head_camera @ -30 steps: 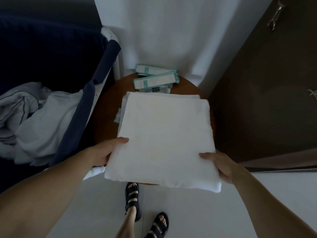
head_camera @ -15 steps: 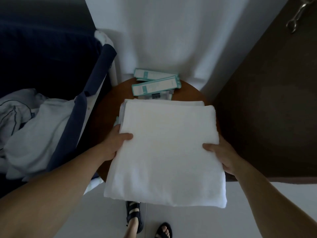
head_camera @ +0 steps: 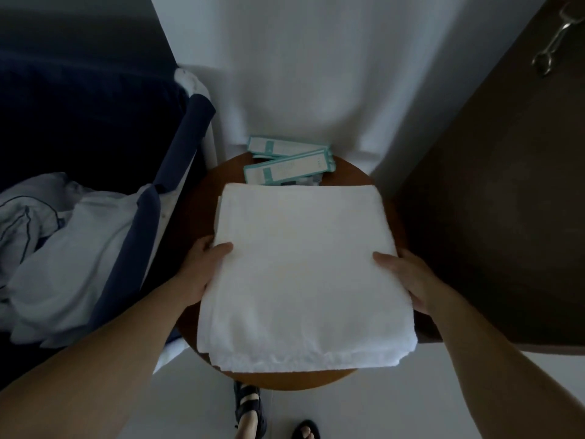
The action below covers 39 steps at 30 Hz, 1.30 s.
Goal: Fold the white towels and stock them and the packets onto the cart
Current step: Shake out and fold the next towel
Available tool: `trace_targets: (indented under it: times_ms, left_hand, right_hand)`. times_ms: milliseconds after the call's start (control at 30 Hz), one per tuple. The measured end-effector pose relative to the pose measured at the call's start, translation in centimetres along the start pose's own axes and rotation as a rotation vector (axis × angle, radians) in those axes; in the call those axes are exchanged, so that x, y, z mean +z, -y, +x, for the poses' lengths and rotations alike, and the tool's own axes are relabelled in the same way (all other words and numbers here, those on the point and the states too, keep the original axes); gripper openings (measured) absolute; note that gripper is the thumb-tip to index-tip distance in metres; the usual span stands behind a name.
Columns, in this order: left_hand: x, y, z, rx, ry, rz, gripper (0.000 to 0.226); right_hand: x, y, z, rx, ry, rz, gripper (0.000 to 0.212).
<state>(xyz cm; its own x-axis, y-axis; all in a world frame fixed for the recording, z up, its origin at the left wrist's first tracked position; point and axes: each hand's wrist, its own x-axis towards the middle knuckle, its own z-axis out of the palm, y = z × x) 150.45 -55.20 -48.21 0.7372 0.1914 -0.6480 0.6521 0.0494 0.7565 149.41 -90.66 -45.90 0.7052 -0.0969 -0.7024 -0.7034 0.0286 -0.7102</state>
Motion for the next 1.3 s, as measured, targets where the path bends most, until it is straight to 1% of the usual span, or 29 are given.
trace_targets:
  times_ms: [67, 167, 233, 300, 333, 367, 400, 467, 500, 533, 567, 633, 733, 767, 833, 900, 967, 1033, 1100, 1167, 1200, 1233, 1267, 1300]
  left_hand:
    - [-0.4, 1.1, 0.1, -0.07, -0.02, 0.008, 0.054]
    - [-1.1, 2.3, -1.1, -0.083, -0.015, 0.05, 0.051]
    - [-1.3, 3.3, -3.0, -0.116, 0.017, 0.06, 0.041]
    - [-1.8, 4.7, -4.9, -0.161, 0.063, 0.062, 0.037]
    - [-1.8, 5.0, -5.8, -0.184, 0.082, 0.072, 0.041]
    - [-1.9, 5.4, -6.2, -0.184, 0.096, 0.086, 0.044]
    - [-1.9, 5.5, -6.5, -0.165, 0.107, 0.1, 0.041]
    - [-1.5, 5.2, -6.7, -0.095, 0.088, 0.124, 0.023]
    - [-1.3, 4.9, -6.7, -0.054, 0.057, 0.134, 0.018]
    - [-1.1, 4.8, -6.7, -0.017, 0.017, 0.148, 0.016]
    - [-1.1, 4.9, -6.6, 0.0, -0.01, 0.165, 0.017]
    - [-1.1, 5.7, -6.4, 0.008, -0.025, 0.239, 0.028]
    - [-1.2, 8.1, -5.9, -0.035, -0.085, 0.38, 0.046]
    - [-1.0, 8.6, -6.0, -0.04, -0.117, 0.403, 0.05]
    - [-0.5, 9.1, -5.9, -0.015, -0.173, 0.466, 0.053]
    - [0.0, 9.1, -5.9, 0.019, -0.247, 0.529, 0.057]
    - [0.4, 9.2, -6.1, 0.077, -0.316, 0.553, 0.06]
    - [0.5, 9.5, -6.1, 0.162, -0.355, 0.567, 0.063]
    - [0.5, 10.2, -5.9, 0.178, -0.37, 0.607, 0.067]
    - [0.7, 10.6, -6.1, 0.175, -0.387, 0.714, 0.071]
    - [0.9, 10.6, -6.4, 0.245, -0.404, 0.824, 0.073]
    - [1.2, 10.6, -6.7, 0.372, -0.397, 0.971, 0.075]
    - [1.6, 10.6, -7.1, 0.524, -0.342, 1.118, 0.076]
    - [2.0, 10.8, -7.3, 0.659, -0.252, 1.256, 0.077]
  right_hand:
    - [-0.6, -1.2, 0.1, 0.046, 0.004, -0.022, 0.039]
    - [-1.7, -2.7, -1.4, 0.119, 0.07, -0.028, 0.041]
    - [-2.3, -3.6, -2.9, 0.171, 0.113, -0.084, 0.041]
    - [-2.4, -4.4, -3.7, 0.184, 0.118, -0.187, 0.054]
    - [-2.3, -4.5, -3.9, 0.178, 0.095, -0.227, 0.059]
    - [-2.0, -4.5, -4.0, 0.17, 0.058, -0.244, 0.06]
    - [-1.8, -4.2, -4.2, 0.16, 0.02, -0.249, 0.054]
    - [-1.3, -3.5, -4.8, 0.129, -0.011, -0.211, 0.031]
    - [-1.2, -3.2, -5.2, 0.103, -0.013, -0.185, 0.022]
    - [-1.2, -2.8, -5.5, 0.077, -0.014, -0.167, 0.019]
    - [-1.5, -2.9, -5.7, 0.061, -0.024, -0.161, 0.021]
    - [-2.0, -3.9, -5.4, 0.074, -0.071, -0.212, 0.031]
    - [-2.1, -6.7, -4.5, 0.111, -0.192, -0.499, 0.052]
    - [-1.9, -7.6, -4.2, 0.108, -0.229, -0.555, 0.056]
    - [-1.6, -8.6, -3.9, 0.071, -0.27, -0.646, 0.058]
    - [-1.3, -9.0, -3.8, 0.037, -0.297, -0.755, 0.055]
    - [-1.1, -9.3, -3.9, -0.008, -0.347, -0.817, 0.05]
    - [-0.7, -9.9, -4.3, -0.094, -0.411, -0.873, 0.047]
    - [-0.3, -11.0, -4.5, -0.174, -0.446, -0.95, 0.052]
    - [-0.2, -12.0, -4.7, -0.228, -0.464, -1.01, 0.058]
    - [-0.2, -12.2, -4.8, -0.267, -0.487, -1.04, 0.061]
    - [-0.1, -12.1, -4.8, -0.328, -0.513, -1.085, 0.066]
    - [0.1, -11.8, -4.8, -0.409, -0.527, -1.15, 0.07]
    - [0.5, -11.5, -4.8, -0.497, -0.516, -1.225, 0.073]
